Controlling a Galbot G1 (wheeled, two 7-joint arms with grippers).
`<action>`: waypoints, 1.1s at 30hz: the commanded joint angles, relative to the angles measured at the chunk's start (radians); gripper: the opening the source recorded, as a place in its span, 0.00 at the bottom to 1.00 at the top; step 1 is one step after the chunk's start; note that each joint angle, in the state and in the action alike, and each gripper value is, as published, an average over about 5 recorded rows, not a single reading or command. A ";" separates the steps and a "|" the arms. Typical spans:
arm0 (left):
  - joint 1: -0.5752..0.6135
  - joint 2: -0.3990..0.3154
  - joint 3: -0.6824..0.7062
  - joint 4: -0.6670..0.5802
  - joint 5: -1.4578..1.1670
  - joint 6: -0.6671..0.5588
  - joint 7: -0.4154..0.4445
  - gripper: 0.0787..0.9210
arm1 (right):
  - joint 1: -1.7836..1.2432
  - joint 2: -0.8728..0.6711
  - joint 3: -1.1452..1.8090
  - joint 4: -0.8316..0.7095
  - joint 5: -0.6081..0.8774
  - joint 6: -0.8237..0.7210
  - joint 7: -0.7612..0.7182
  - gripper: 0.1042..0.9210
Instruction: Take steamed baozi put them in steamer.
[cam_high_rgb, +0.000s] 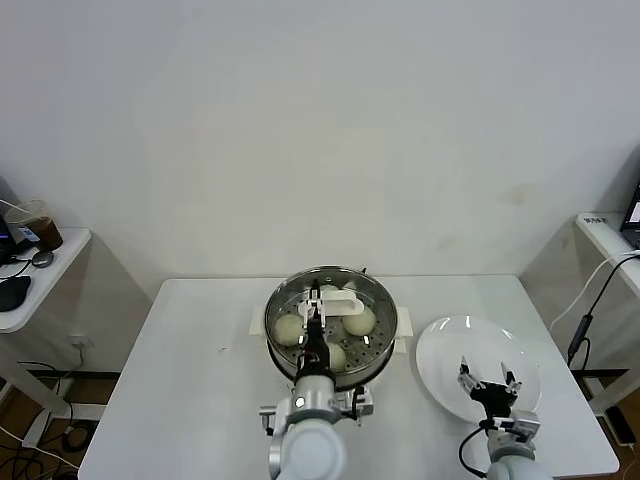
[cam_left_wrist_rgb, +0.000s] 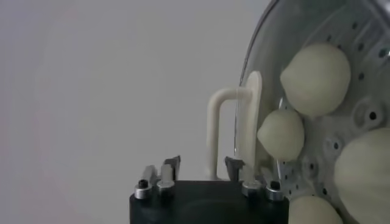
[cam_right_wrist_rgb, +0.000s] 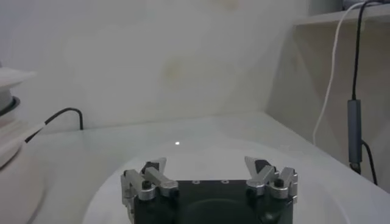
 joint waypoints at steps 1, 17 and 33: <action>0.085 0.042 -0.017 -0.169 -0.003 -0.003 -0.020 0.79 | -0.003 -0.003 0.001 0.003 0.005 0.002 -0.003 0.88; 0.388 0.090 -0.646 -0.443 -1.167 -0.364 -0.227 0.88 | -0.105 -0.024 -0.092 0.177 -0.019 0.097 -0.146 0.88; 0.648 0.002 -0.798 -0.163 -1.532 -0.577 -0.349 0.88 | -0.231 -0.045 -0.148 0.227 -0.023 0.076 -0.084 0.88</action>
